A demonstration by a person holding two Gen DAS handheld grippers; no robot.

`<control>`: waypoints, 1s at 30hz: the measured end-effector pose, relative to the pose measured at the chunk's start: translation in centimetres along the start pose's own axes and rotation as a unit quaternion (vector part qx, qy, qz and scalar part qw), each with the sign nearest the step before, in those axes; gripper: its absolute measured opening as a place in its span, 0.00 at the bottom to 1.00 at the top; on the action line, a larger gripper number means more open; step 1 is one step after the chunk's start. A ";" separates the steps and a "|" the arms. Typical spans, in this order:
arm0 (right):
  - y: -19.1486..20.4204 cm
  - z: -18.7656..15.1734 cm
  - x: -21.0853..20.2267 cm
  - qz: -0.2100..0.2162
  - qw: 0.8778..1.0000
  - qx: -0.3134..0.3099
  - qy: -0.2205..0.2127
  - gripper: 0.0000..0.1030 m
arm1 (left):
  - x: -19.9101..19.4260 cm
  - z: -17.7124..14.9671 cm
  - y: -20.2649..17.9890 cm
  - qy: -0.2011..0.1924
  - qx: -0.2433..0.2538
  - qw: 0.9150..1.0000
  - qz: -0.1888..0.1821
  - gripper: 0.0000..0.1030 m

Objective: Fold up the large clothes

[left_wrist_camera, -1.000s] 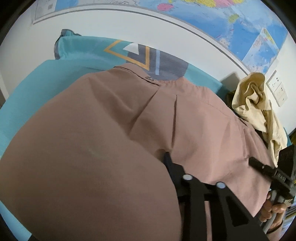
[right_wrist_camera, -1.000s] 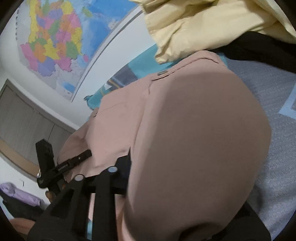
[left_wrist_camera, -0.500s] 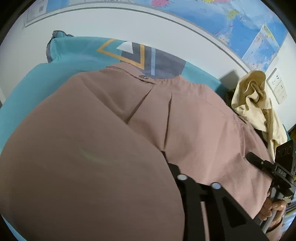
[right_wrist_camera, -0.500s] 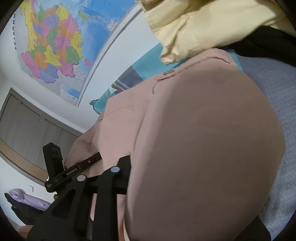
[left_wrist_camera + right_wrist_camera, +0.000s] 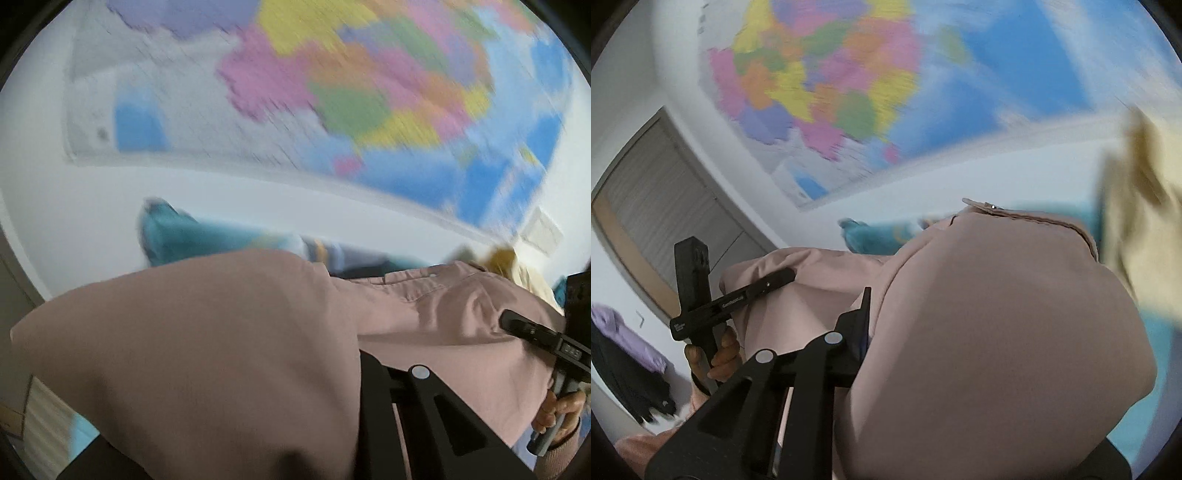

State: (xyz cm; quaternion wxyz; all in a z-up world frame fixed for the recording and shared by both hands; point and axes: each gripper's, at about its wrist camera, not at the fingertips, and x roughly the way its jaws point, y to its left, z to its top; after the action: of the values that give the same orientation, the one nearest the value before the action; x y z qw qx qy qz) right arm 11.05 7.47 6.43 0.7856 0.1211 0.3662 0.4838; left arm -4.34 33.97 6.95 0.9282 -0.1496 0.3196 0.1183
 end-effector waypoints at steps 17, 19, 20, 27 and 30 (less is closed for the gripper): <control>1.9 -3.7 25.7 0.006 0.987 0.008 0.158 0.31 | 11.9 -2.5 20.5 0.063 -0.115 0.973 0.191 0.16; 0.4 -4.2 24.3 0.021 0.988 0.025 0.149 0.41 | 11.7 -3.2 20.9 0.055 -0.121 0.975 0.179 0.23; -0.1 -4.2 23.7 0.026 0.988 0.033 0.147 0.45 | 11.5 -3.3 21.0 0.057 -0.121 0.975 0.180 0.34; -1.7 -4.0 21.8 0.055 0.986 0.039 0.154 0.26 | 12.2 -2.8 22.0 0.059 -0.143 0.977 0.145 0.22; -0.5 -3.6 22.2 0.047 0.988 0.024 0.145 0.20 | 12.4 -1.2 21.8 0.058 -0.125 0.976 0.168 0.13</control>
State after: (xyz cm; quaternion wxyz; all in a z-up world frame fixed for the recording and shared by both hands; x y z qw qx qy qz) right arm 14.79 25.49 -6.55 0.6973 0.0862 0.4816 0.5239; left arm -2.37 55.30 -6.11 0.8488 -0.2152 0.3766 0.3025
